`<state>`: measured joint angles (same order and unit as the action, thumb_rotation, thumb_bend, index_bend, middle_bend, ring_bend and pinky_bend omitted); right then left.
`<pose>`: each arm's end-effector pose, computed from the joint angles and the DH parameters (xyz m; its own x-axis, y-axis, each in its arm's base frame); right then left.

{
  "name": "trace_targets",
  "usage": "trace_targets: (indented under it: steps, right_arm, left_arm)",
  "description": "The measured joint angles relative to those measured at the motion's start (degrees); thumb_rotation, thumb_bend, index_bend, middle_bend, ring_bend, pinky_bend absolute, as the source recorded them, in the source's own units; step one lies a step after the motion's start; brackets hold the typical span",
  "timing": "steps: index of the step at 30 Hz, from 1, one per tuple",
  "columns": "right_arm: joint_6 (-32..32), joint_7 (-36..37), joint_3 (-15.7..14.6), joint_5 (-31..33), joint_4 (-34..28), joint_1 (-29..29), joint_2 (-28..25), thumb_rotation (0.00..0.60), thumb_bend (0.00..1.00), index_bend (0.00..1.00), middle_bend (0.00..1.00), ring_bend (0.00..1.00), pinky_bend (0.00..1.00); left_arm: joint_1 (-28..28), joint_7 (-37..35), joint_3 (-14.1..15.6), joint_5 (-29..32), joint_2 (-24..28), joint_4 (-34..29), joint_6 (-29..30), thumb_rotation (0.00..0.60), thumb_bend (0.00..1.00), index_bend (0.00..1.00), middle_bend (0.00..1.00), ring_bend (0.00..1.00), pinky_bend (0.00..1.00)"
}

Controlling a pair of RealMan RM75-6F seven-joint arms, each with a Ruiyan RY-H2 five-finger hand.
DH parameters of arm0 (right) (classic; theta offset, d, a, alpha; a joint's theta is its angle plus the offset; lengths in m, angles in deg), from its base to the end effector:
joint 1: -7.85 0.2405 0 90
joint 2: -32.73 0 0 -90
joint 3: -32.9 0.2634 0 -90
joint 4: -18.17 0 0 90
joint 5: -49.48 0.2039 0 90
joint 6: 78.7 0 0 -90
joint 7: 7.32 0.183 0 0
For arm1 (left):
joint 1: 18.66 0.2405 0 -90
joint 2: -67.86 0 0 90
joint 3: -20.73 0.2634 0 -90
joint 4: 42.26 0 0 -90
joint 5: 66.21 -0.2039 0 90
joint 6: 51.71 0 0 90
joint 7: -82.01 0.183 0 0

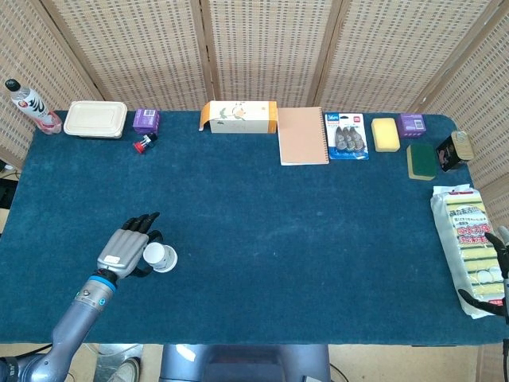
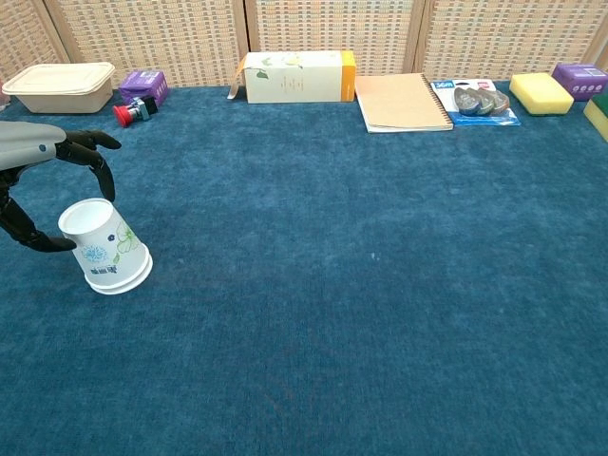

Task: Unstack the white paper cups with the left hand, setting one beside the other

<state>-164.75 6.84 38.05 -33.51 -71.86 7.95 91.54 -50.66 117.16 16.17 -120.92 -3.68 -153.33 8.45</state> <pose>-0.3472 -0.2005 0.2178 0.2854 0.0510 0.9571 -0.9540 0.1109 0.2785 -0.1937 0.3022 0.0358 0.5048 0.3959 0.7671 0.8631 -0.2433 -0.4425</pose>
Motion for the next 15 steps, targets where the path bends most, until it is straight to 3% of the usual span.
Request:
trace_targets:
  steps: [15]
  right_arm:
    - [0.08, 0.19, 0.07, 0.10, 0.00, 0.04, -0.04, 0.600, 0.00, 0.07, 0.00, 0.00, 0.00]
  left_arm:
    - [-0.76, -0.01, 0.86, 0.40, 1.08, -2.02, 2.70, 0.600, 0.26, 0.41, 0.00, 0.00, 0.08]
